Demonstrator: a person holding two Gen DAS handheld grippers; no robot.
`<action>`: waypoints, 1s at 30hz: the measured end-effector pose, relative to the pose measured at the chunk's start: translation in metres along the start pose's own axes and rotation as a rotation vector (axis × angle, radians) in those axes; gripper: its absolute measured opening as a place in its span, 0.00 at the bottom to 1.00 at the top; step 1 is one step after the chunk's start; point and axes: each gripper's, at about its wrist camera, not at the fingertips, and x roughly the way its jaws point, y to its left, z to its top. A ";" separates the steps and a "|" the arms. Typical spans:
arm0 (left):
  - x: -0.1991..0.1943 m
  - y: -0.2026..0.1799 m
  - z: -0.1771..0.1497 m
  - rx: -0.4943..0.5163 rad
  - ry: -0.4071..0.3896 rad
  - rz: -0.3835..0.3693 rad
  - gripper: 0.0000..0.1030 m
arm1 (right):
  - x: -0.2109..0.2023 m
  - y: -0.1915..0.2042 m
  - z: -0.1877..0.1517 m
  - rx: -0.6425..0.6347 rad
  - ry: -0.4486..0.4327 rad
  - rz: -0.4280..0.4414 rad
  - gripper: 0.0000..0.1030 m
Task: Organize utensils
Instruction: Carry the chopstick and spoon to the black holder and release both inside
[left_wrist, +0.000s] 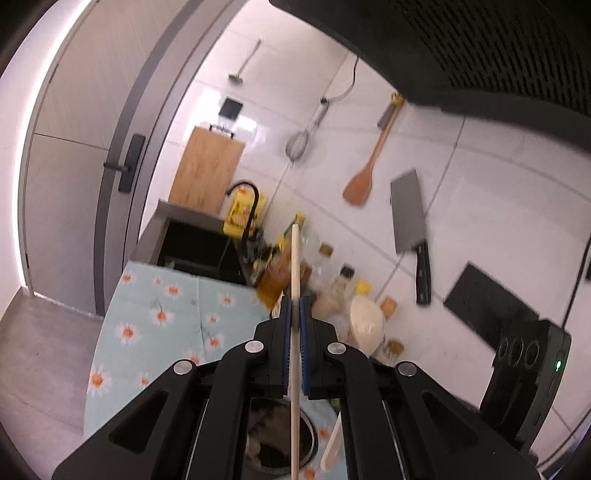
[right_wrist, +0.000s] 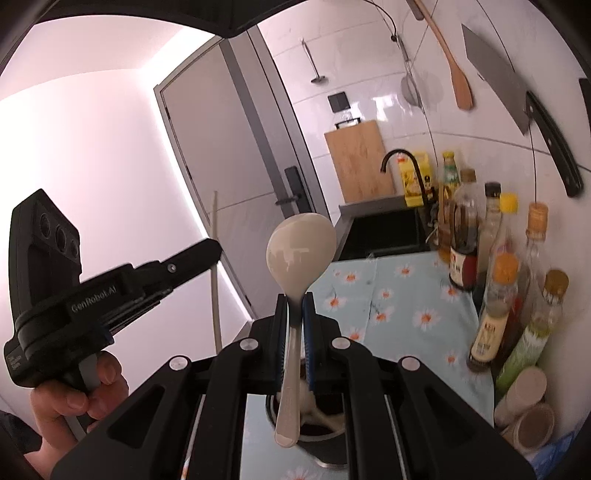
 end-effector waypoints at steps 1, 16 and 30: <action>0.001 0.001 0.002 -0.002 -0.018 0.000 0.03 | 0.003 -0.002 0.002 0.002 -0.013 0.004 0.09; 0.020 0.018 -0.011 -0.032 -0.181 -0.043 0.03 | 0.027 -0.038 -0.004 0.081 -0.139 -0.010 0.09; 0.032 0.032 -0.057 -0.023 -0.122 -0.028 0.03 | 0.050 -0.041 -0.045 0.098 -0.063 -0.009 0.10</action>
